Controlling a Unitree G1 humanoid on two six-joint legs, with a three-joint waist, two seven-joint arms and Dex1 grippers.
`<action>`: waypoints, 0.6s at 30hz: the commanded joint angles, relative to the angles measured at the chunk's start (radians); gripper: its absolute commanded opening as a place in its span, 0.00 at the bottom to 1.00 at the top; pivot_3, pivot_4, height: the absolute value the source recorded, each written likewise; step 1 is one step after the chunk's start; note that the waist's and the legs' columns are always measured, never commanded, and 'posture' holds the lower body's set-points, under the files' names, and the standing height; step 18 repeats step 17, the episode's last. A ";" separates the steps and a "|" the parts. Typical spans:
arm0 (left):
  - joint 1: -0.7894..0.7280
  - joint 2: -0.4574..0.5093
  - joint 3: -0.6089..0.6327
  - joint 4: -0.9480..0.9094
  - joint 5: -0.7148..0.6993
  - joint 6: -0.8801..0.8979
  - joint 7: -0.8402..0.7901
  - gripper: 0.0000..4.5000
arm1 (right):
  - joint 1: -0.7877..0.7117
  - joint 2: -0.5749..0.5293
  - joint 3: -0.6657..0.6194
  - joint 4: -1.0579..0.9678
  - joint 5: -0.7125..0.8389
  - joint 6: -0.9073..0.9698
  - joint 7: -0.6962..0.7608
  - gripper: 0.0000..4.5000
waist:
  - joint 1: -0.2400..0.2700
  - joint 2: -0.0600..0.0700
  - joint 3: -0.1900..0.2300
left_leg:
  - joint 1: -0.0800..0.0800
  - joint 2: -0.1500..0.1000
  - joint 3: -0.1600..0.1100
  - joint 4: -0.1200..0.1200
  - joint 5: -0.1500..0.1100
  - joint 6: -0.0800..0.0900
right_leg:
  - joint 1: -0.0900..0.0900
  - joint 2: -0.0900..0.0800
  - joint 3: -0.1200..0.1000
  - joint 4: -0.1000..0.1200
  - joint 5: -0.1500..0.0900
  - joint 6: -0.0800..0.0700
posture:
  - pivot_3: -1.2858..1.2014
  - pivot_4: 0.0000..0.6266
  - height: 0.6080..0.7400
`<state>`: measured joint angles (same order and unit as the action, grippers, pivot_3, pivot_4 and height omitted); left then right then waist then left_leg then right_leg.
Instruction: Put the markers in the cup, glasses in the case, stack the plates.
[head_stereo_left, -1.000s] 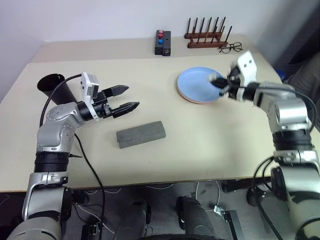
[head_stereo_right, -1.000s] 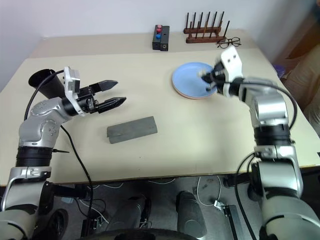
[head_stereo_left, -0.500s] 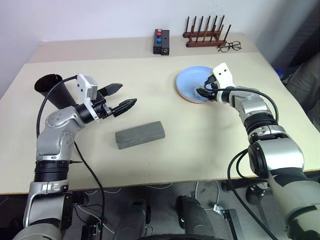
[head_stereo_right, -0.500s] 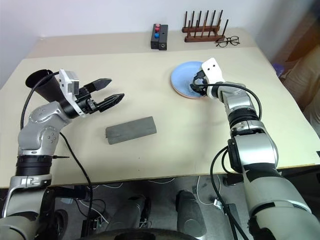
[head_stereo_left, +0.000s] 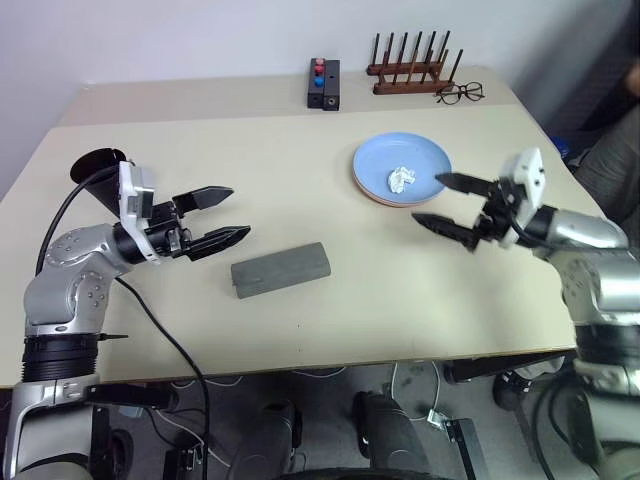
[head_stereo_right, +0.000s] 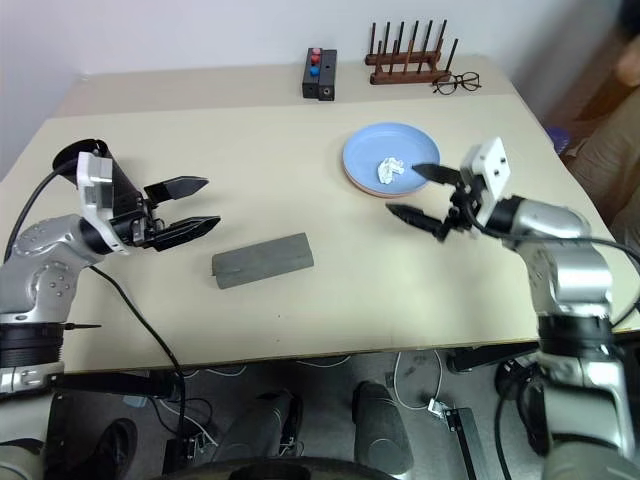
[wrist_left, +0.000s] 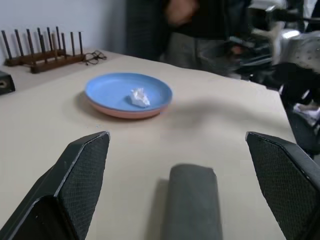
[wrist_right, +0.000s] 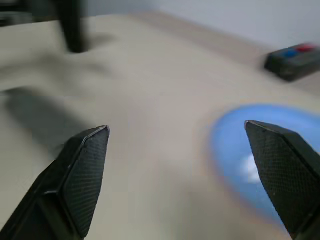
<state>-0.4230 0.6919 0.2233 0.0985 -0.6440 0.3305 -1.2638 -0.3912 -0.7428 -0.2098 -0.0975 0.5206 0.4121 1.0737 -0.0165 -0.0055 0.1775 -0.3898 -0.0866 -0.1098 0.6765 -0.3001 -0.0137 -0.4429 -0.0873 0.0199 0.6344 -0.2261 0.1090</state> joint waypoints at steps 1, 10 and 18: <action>0.006 0.024 0.035 0.020 -0.001 -0.065 -0.059 1.00 | 0.076 -0.067 -0.103 -0.170 0.116 0.076 0.027 0.98 | 0.004 0.000 0.000 | 0.001 0.000 0.000 0.000 0.000 0.000 | 0.002 0.000 0.000 0.000 0.000 0.000 | 0.52 0.24 1.00; 0.019 -0.001 0.013 0.284 0.076 -0.262 -0.182 1.00 | 0.382 -0.072 -0.191 -0.195 0.110 -0.077 0.125 0.98 | 0.008 -0.001 -0.001 | 0.006 0.000 0.000 0.001 -0.002 0.003 | 0.008 0.000 -0.002 -0.002 0.000 0.001 | 0.52 0.24 1.00; 0.105 0.011 0.037 0.259 0.067 -0.293 -0.208 1.00 | 0.417 -0.101 -0.189 -0.183 0.103 -0.116 0.162 0.98 | 0.006 -0.001 -0.001 | 0.007 0.001 0.000 0.000 -0.002 0.003 | 0.009 0.000 -0.001 -0.003 0.000 0.001 | 0.52 0.24 1.00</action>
